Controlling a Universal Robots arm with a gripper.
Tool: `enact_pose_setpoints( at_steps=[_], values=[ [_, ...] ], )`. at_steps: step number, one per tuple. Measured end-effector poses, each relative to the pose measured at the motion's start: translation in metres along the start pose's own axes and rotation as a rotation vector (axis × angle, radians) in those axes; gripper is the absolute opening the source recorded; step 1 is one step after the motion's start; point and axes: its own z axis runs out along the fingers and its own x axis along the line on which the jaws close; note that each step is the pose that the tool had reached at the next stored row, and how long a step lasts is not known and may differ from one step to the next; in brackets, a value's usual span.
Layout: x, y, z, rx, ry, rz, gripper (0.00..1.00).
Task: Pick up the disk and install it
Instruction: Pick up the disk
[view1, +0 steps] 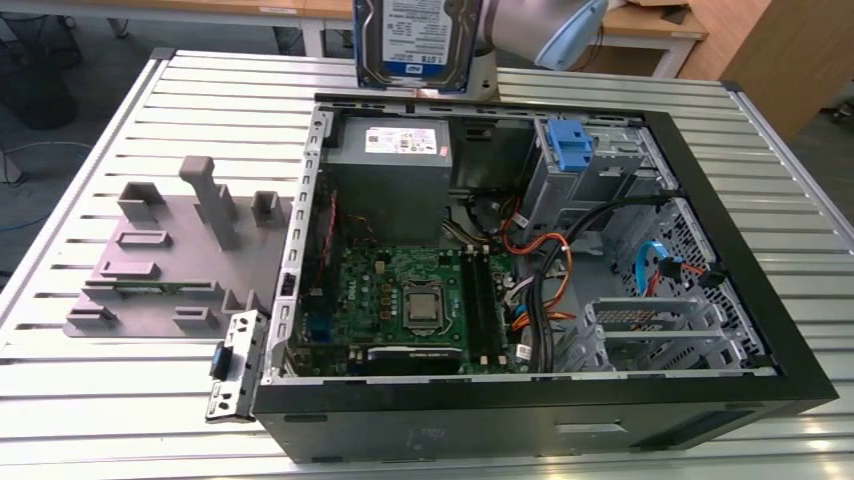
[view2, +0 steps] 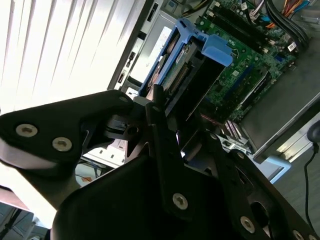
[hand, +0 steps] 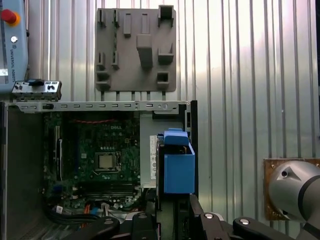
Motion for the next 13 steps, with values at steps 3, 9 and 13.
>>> enact_pose_setpoints(
  at_steps=[3, 9, 13],
  values=[
    [0.0063, -0.0005, -0.0001, 0.0, 0.0001, 0.0, 0.35],
    [0.0201, -0.0011, -0.0004, -0.0001, 0.0, 0.0, 0.35],
    [0.0308, -0.0014, -0.0007, 0.0, 0.0001, 0.0, 0.35]
  ],
)
